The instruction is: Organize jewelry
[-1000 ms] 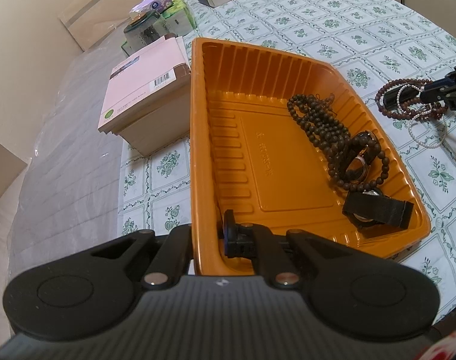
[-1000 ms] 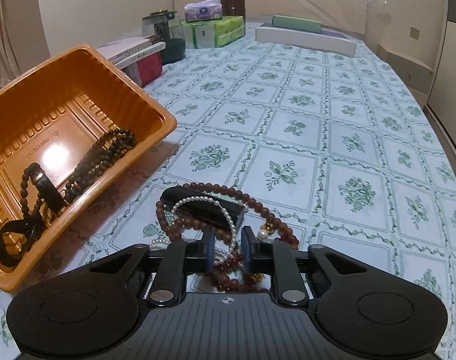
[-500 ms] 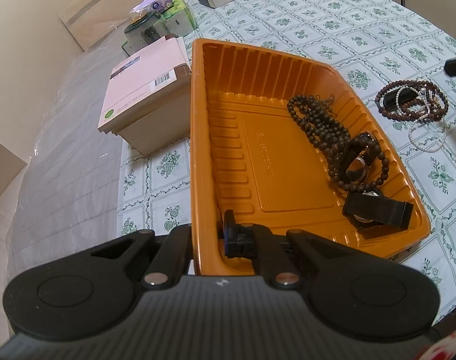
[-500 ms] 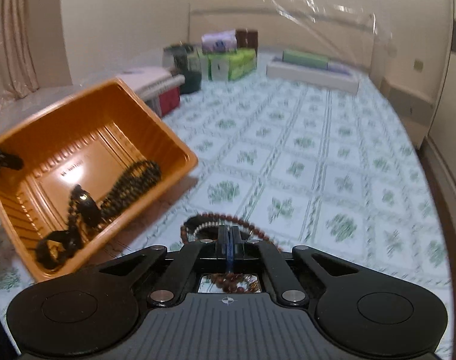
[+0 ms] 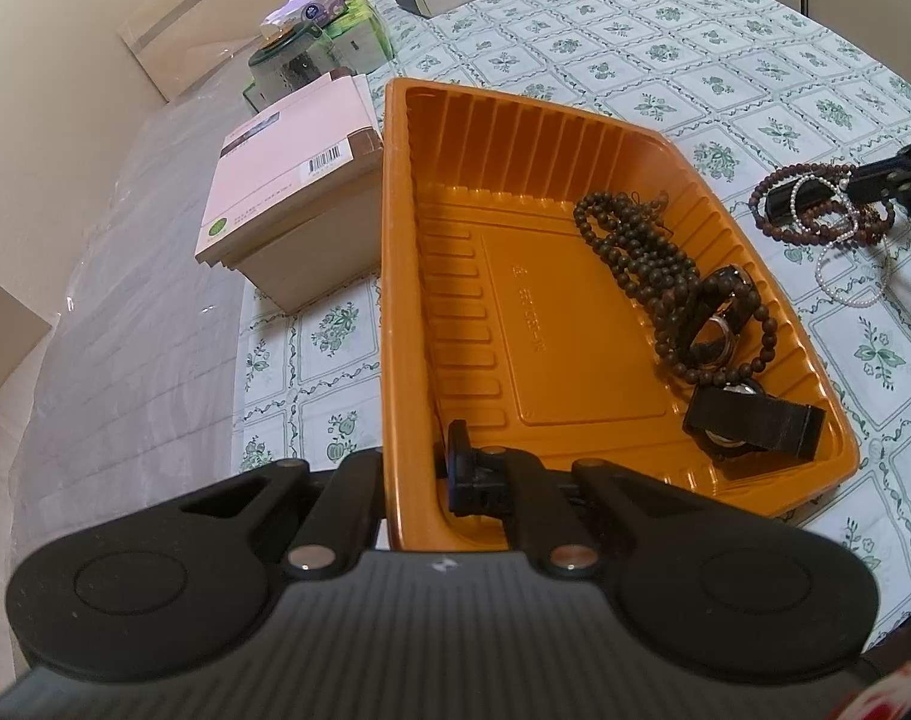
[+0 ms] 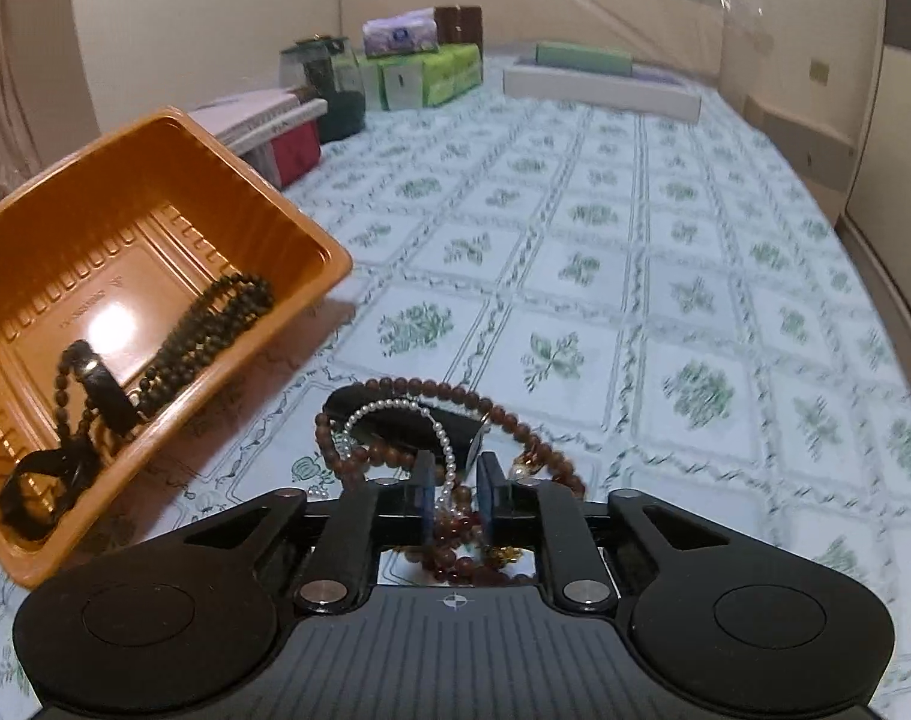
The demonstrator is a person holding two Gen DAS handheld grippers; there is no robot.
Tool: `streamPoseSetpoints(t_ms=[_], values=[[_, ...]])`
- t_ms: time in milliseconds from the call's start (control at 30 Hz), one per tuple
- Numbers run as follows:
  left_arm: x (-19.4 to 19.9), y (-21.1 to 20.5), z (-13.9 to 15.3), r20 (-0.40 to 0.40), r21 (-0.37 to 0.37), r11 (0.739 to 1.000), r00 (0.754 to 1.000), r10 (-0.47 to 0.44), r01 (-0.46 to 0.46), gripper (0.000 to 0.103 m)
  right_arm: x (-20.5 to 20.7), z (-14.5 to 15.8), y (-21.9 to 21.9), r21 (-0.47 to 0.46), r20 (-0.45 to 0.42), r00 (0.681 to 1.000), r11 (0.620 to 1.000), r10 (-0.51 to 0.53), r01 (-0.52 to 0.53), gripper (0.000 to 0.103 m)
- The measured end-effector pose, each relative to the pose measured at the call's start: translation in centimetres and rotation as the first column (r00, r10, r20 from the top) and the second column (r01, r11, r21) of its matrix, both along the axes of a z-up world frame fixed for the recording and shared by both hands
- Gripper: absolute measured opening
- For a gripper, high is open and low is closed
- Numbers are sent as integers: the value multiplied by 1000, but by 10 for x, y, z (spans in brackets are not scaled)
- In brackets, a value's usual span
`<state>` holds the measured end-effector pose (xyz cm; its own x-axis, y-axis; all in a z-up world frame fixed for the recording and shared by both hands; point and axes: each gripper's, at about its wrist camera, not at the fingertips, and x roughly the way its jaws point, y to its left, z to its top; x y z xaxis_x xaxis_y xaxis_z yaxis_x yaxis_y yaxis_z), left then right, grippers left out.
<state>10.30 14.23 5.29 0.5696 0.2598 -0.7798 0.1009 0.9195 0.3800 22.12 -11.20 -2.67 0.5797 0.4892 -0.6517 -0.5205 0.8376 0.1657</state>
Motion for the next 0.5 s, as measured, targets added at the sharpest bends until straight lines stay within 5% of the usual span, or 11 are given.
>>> streamPoseSetpoints(t_ms=[267,367,500], values=[[0,0,0,-1,-1,1000,1000,1,-1,3,15,-13,17,-37,-29,999,999,-14,13,16],[0,0,-1,-1,-2,1000,1000,1,-1,3,14,-13,15,-29,-33,999,999,-31,30,2],[0,0,-1,0,-1,1000,1000,1,-1,3,-3,4,10,-17,19,1000,1000,-12,12,2]])
